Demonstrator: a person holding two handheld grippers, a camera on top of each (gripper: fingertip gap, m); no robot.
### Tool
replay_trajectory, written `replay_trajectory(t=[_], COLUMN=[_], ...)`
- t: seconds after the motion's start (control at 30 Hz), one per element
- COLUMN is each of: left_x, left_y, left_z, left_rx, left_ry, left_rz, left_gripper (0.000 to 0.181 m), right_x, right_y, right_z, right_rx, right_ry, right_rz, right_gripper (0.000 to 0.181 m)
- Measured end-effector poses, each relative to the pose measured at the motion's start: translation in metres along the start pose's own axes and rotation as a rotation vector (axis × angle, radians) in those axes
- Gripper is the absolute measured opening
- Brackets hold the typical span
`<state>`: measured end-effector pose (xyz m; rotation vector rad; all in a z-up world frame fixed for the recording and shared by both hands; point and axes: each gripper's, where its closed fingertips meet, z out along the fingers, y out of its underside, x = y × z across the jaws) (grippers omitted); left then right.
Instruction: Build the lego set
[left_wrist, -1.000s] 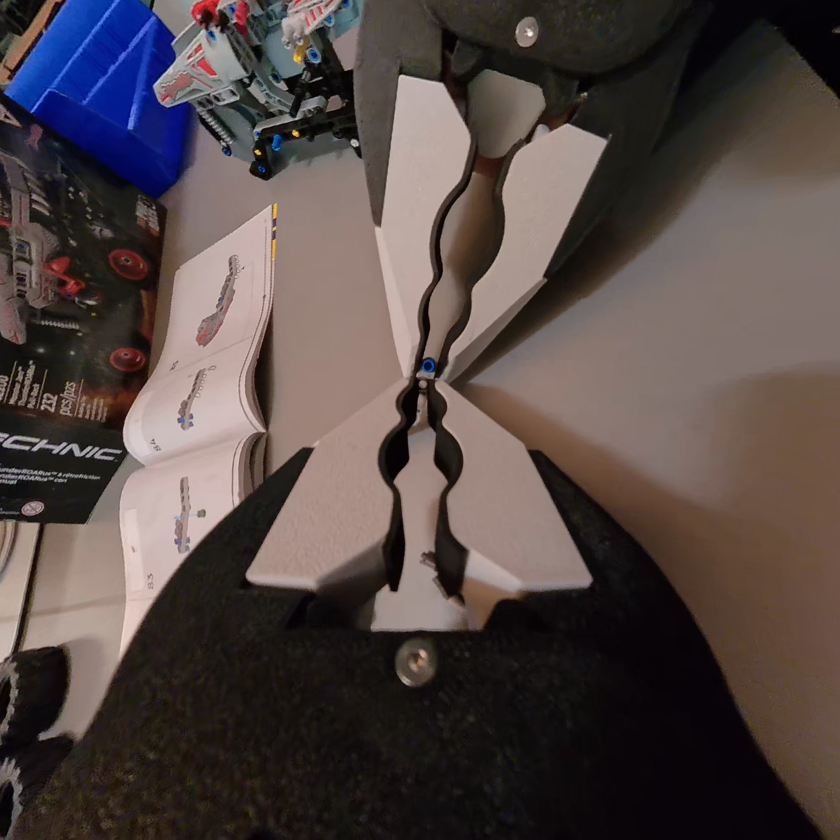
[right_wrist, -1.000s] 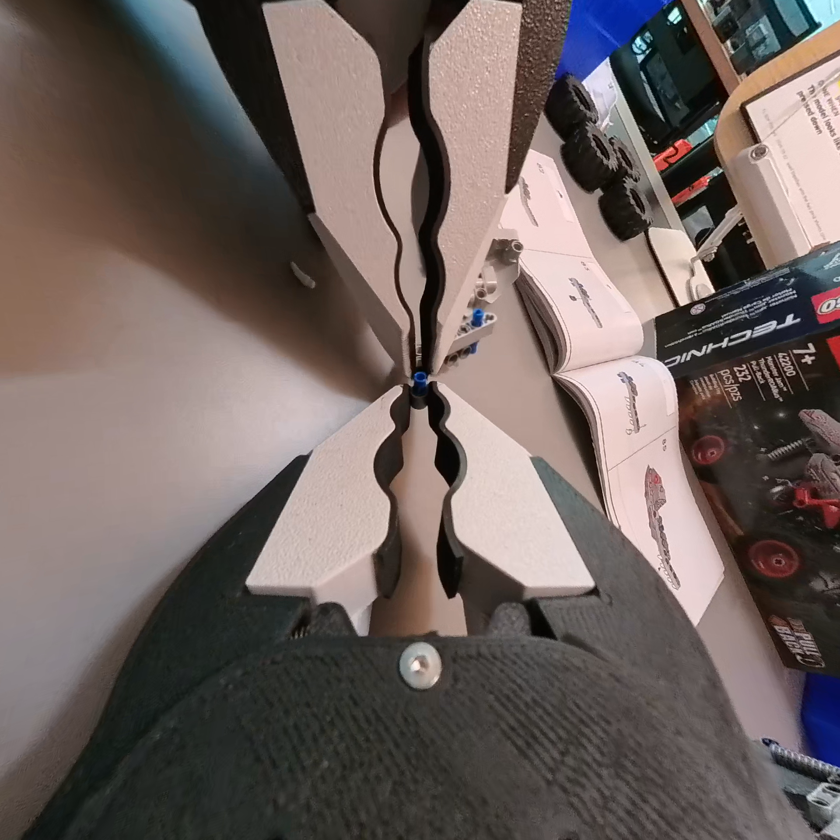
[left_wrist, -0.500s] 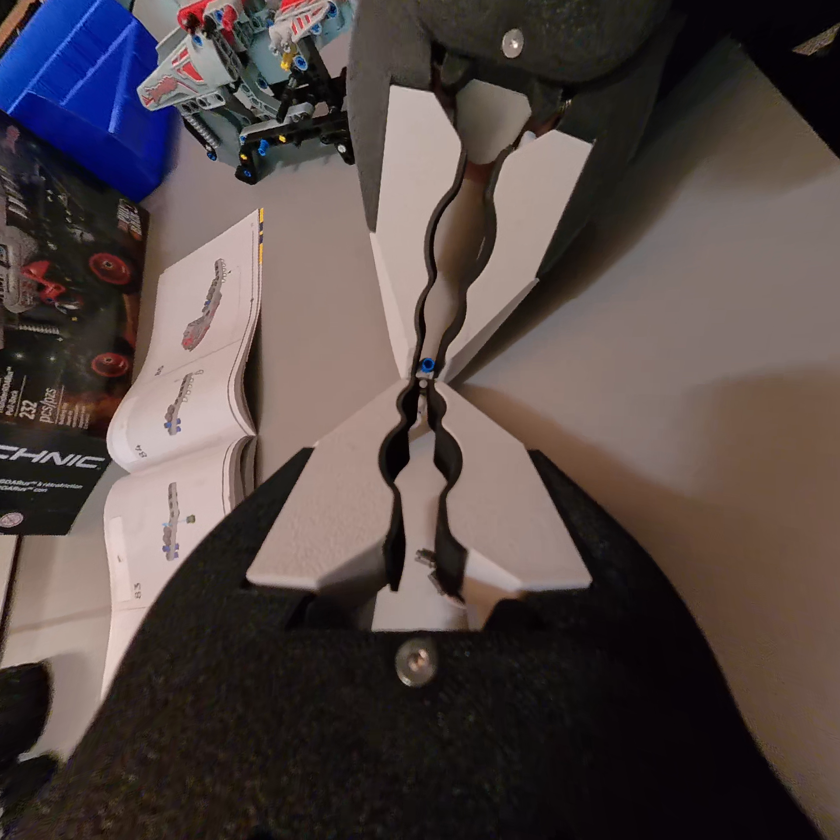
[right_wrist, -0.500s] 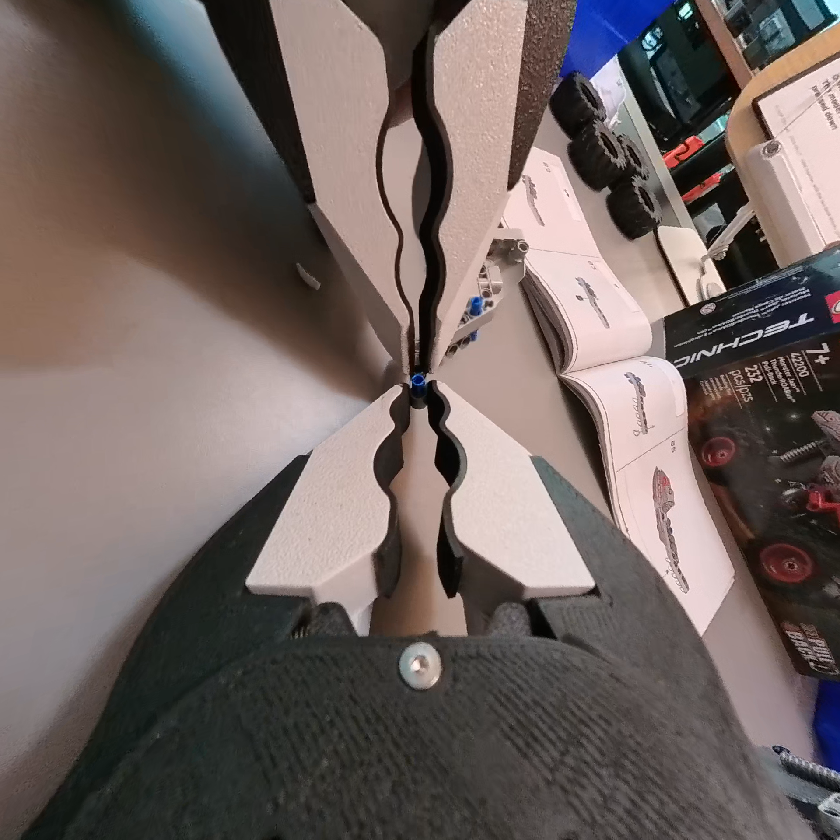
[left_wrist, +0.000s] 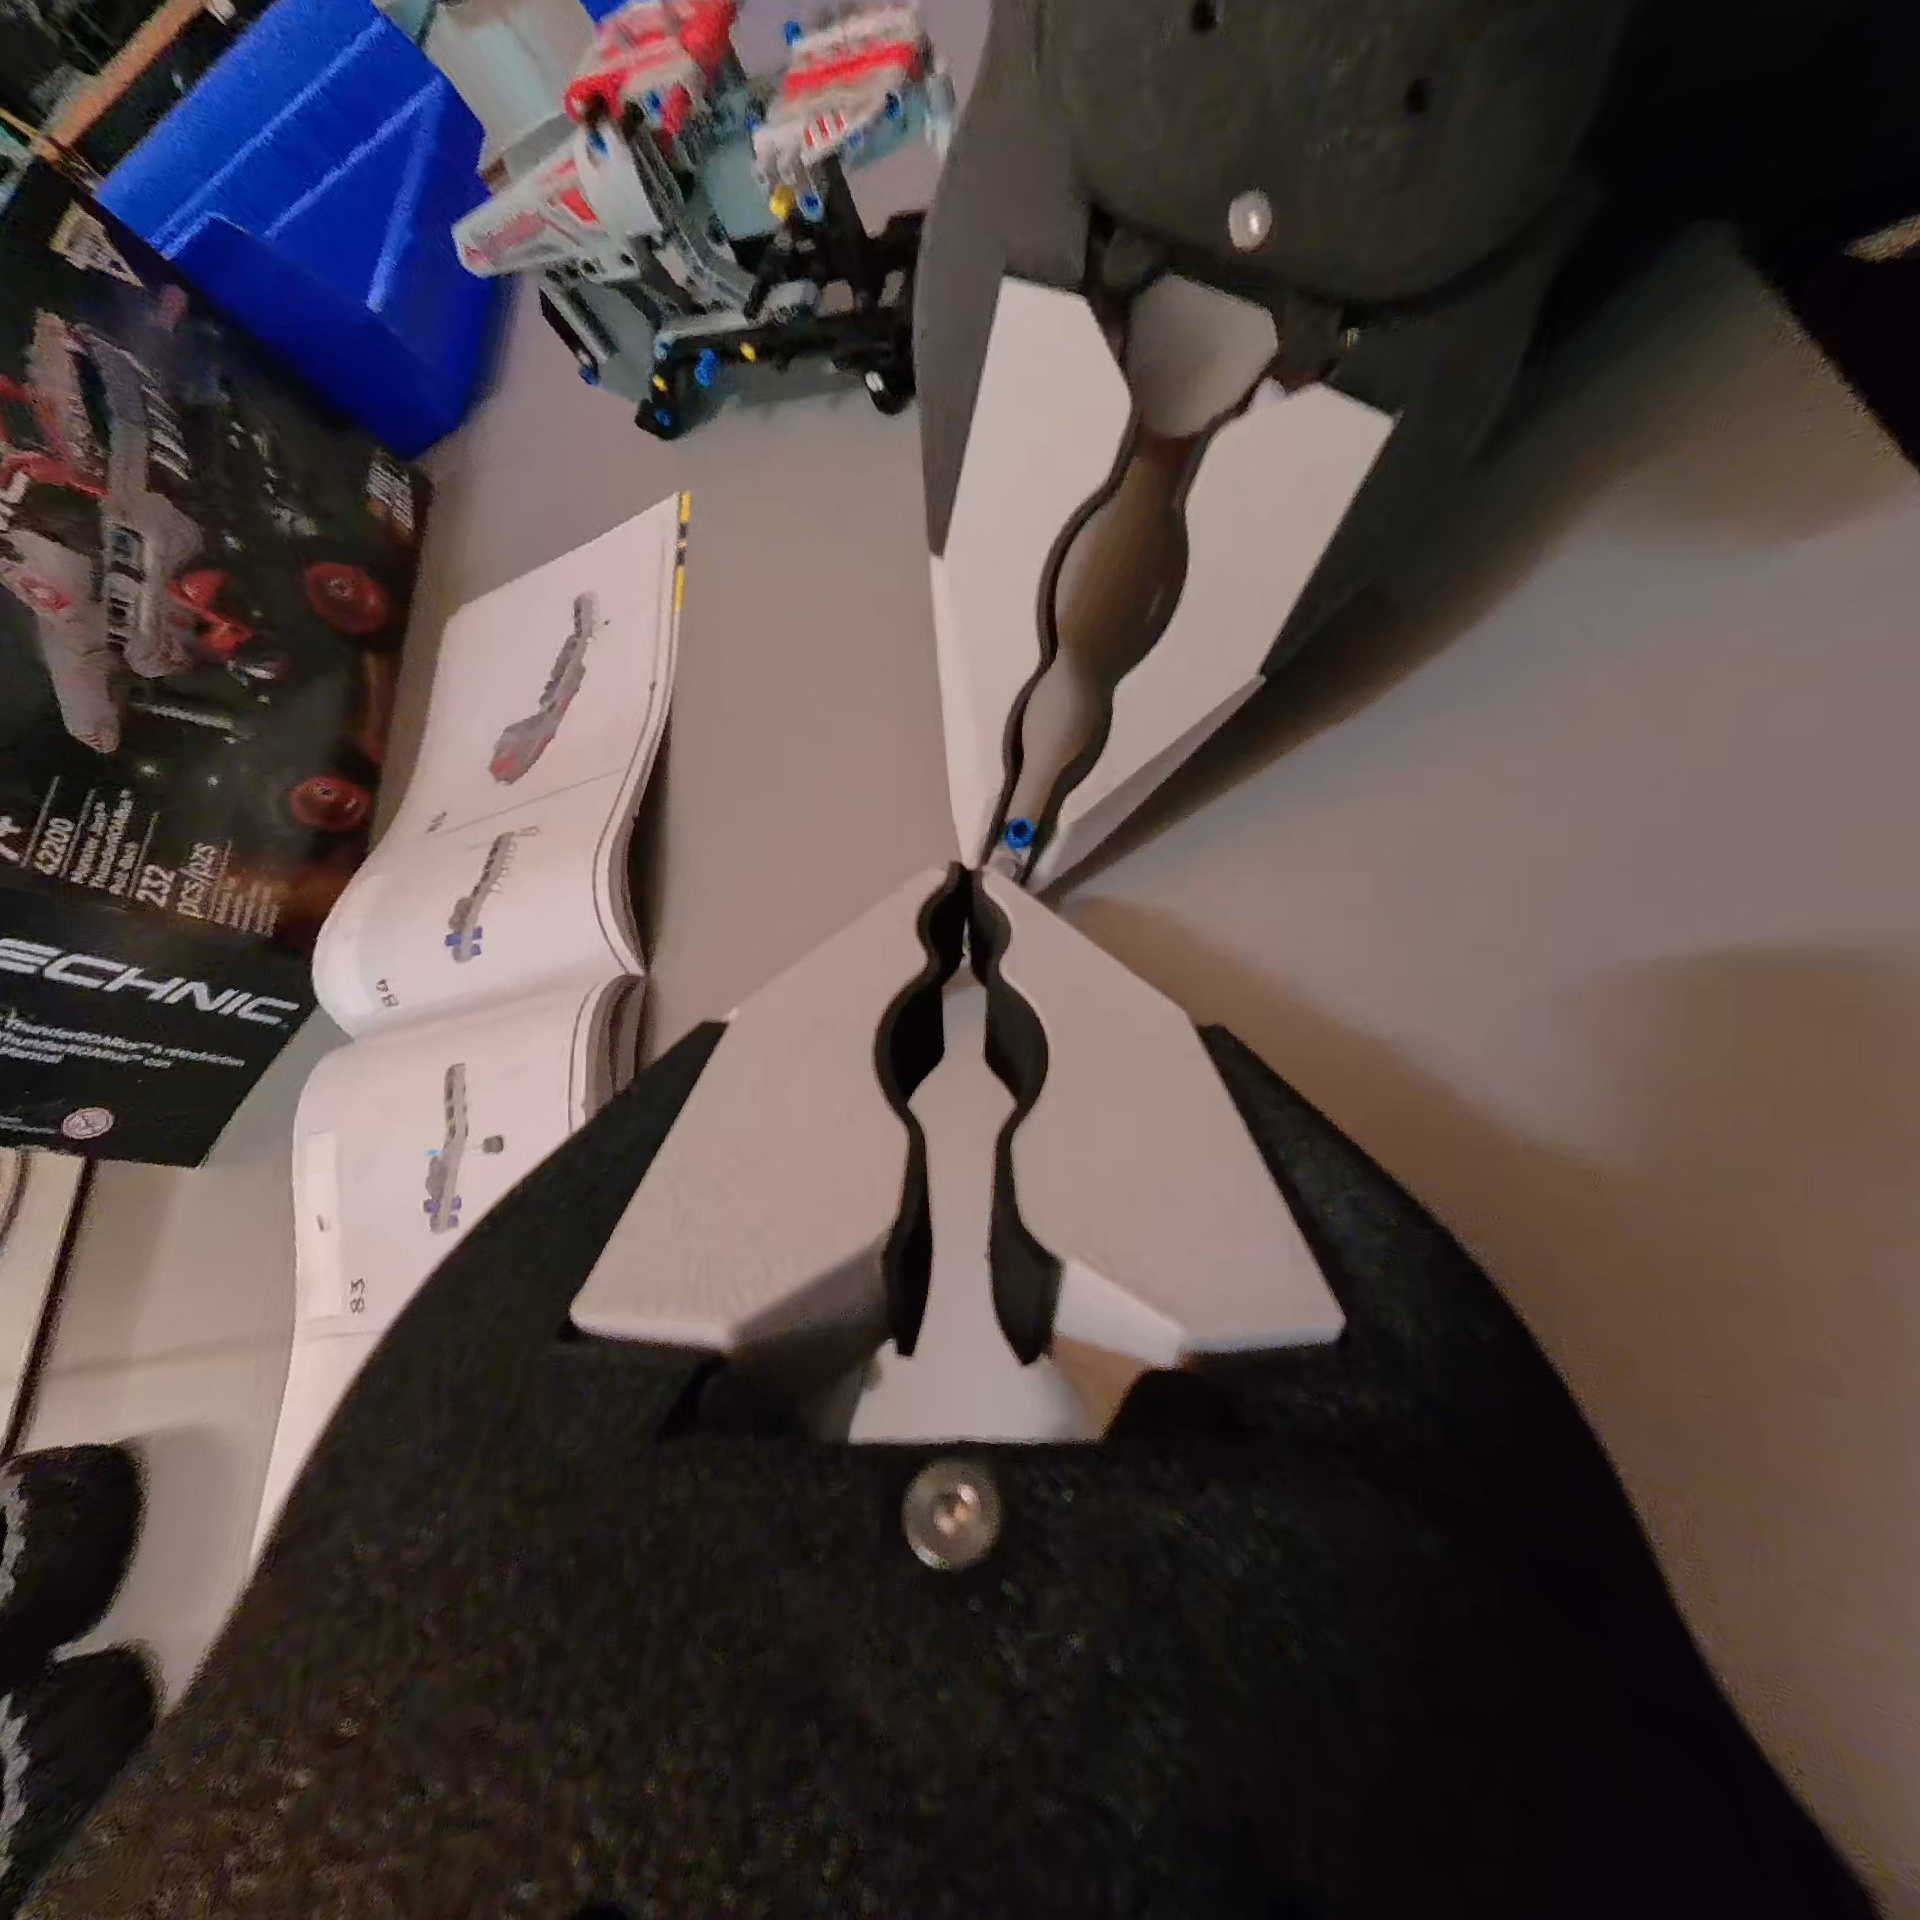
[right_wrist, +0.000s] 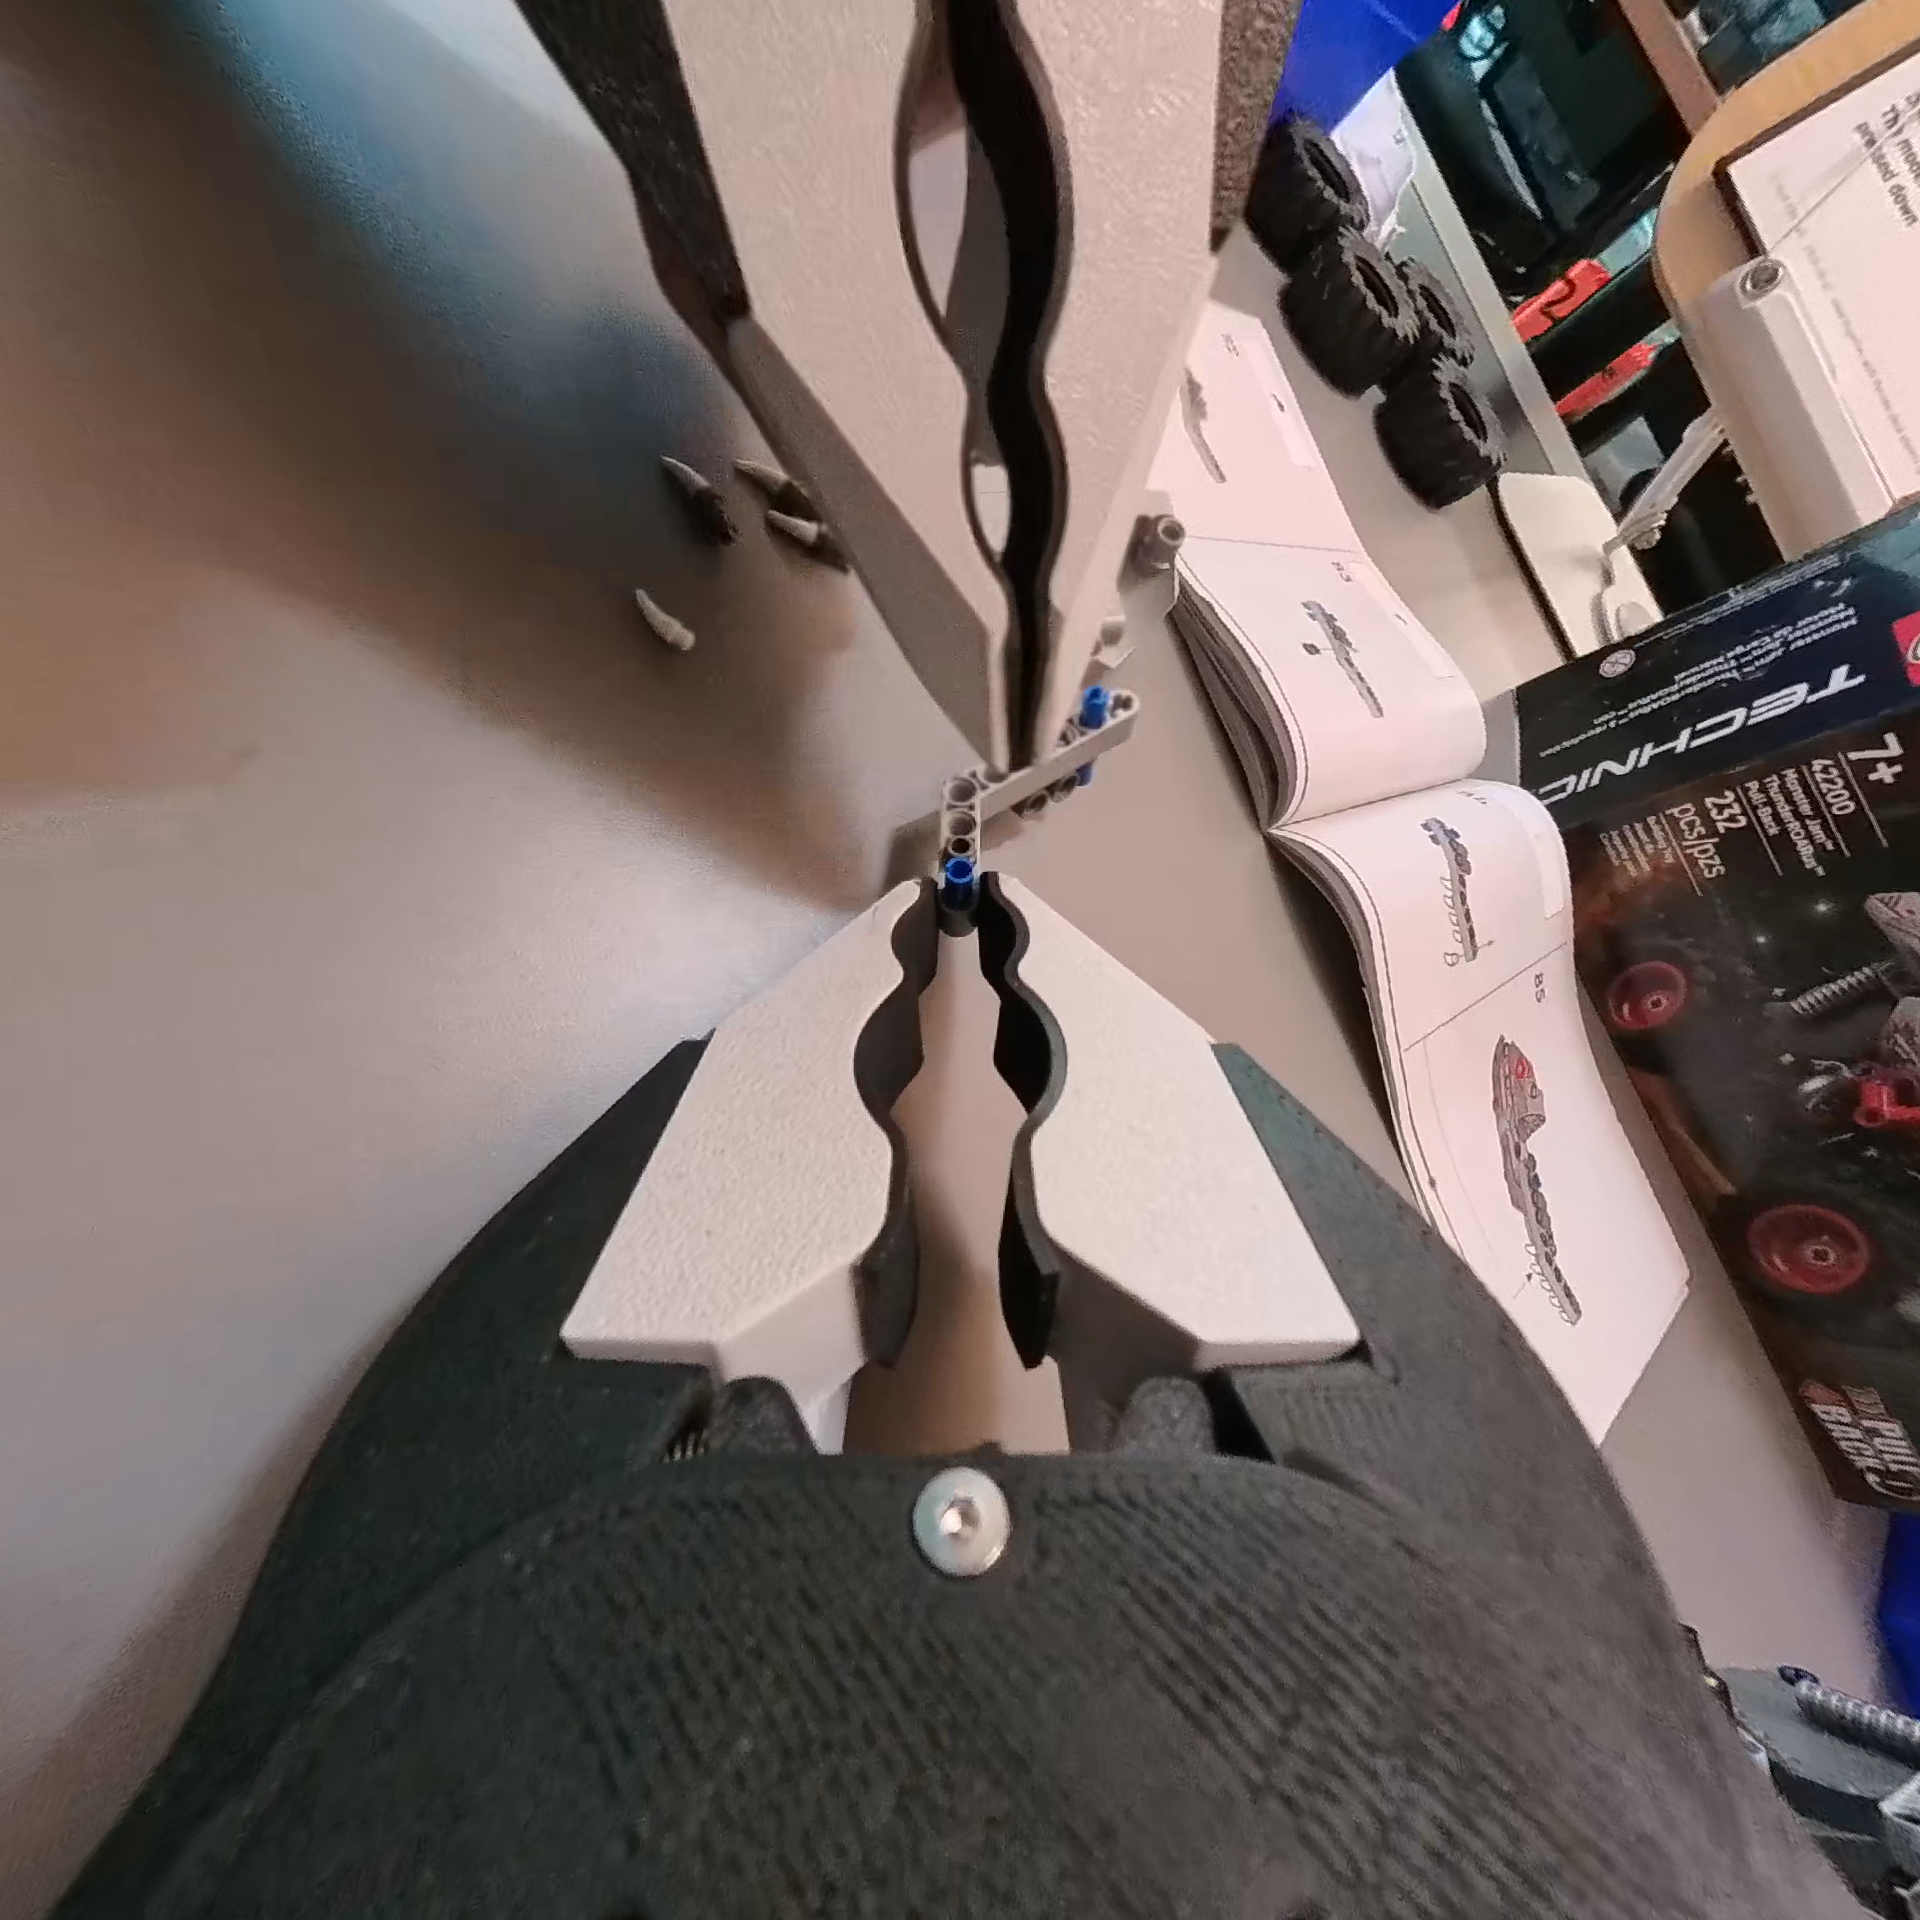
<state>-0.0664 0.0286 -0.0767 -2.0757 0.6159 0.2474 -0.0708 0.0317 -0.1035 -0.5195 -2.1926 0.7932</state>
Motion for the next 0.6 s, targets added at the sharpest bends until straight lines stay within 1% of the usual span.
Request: replay_trajectory(t=[0.07,0.13,0.2,0.27,0.33,0.4,0.5,0.6], left_x=[0.004,0.001,0.003,0.008,0.013,0.011,0.012,0.011], left_y=[0.001,-0.002,0.0,0.001,0.003,0.002,0.001,0.001], left_z=[0.001,0.001,0.004,0.008,0.011,0.011,0.012,0.013], left_rx=[0.004,0.03,0.023,0.014,-0.003,-0.002,0.009,0.002], left_ry=[0.021,0.001,0.005,0.027,0.047,0.029,0.028,0.006], left_rz=[0.01,0.018,0.019,0.031,0.044,0.051,0.042,0.09], left_gripper=[0.0,0.0,0.0,0.007,0.008,0.001,0.0,0.0], right_x=[0.0,0.0,-0.001,-0.001,-0.001,-0.002,-0.002,-0.002], right_y=[0.0,0.0,-0.001,-0.002,-0.002,-0.002,-0.002,-0.002], right_z=[0.0,0.0,0.0,0.0,0.001,0.001,0.001,0.001], right_rx=[0.0,0.001,0.006,0.008,0.01,0.009,0.01,0.008], right_ry=[0.004,0.009,0.008,0.008,0.004,0.004,-0.001,-0.005], right_rz=[-0.002,-0.011,-0.016,-0.022,-0.019,-0.022,-0.02,-0.017], right_gripper=[0.007,0.007,0.007,0.007,0.007,0.007,0.007,0.007])
